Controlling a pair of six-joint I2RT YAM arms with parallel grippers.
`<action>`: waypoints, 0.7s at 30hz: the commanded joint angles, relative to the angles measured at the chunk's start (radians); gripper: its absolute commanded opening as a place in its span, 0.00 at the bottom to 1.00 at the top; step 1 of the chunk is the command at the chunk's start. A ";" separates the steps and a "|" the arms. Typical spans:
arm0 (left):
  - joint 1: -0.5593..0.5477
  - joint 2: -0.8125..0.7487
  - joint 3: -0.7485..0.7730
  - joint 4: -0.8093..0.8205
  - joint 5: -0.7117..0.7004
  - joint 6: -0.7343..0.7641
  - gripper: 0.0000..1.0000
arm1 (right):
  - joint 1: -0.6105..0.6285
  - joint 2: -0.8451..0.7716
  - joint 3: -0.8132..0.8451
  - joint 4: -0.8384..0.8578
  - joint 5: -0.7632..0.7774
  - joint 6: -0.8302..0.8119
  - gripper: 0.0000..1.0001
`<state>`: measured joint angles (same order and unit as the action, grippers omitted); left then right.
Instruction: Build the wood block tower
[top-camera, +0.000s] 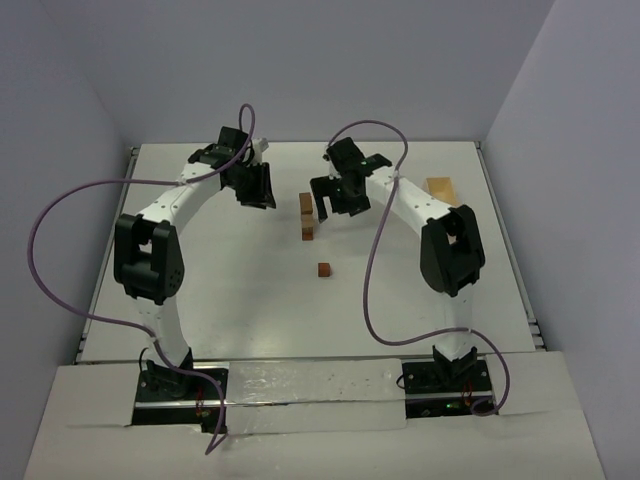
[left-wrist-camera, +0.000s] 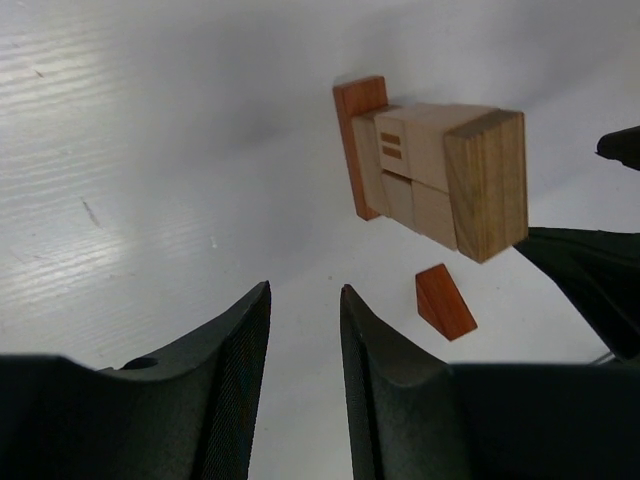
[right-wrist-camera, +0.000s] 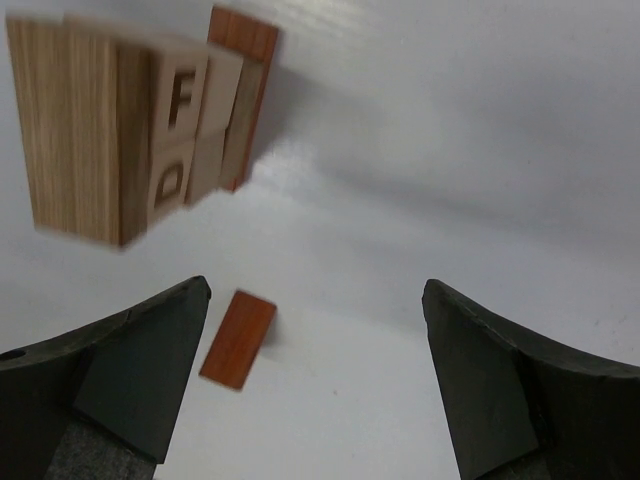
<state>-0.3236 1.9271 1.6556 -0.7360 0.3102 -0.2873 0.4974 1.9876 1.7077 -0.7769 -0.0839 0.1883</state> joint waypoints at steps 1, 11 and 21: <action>0.012 -0.145 -0.037 0.055 0.125 0.037 0.41 | -0.043 -0.229 -0.112 0.018 -0.114 -0.097 0.94; 0.047 -0.372 -0.247 0.171 0.370 0.134 0.50 | -0.027 -0.477 -0.510 0.146 -0.402 -0.486 0.82; 0.049 -0.513 -0.337 0.150 0.514 0.262 0.50 | 0.109 -0.384 -0.537 0.234 -0.338 -0.740 0.76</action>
<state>-0.2760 1.4622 1.3275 -0.6125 0.7306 -0.1086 0.5524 1.5652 1.1675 -0.6407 -0.4596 -0.4177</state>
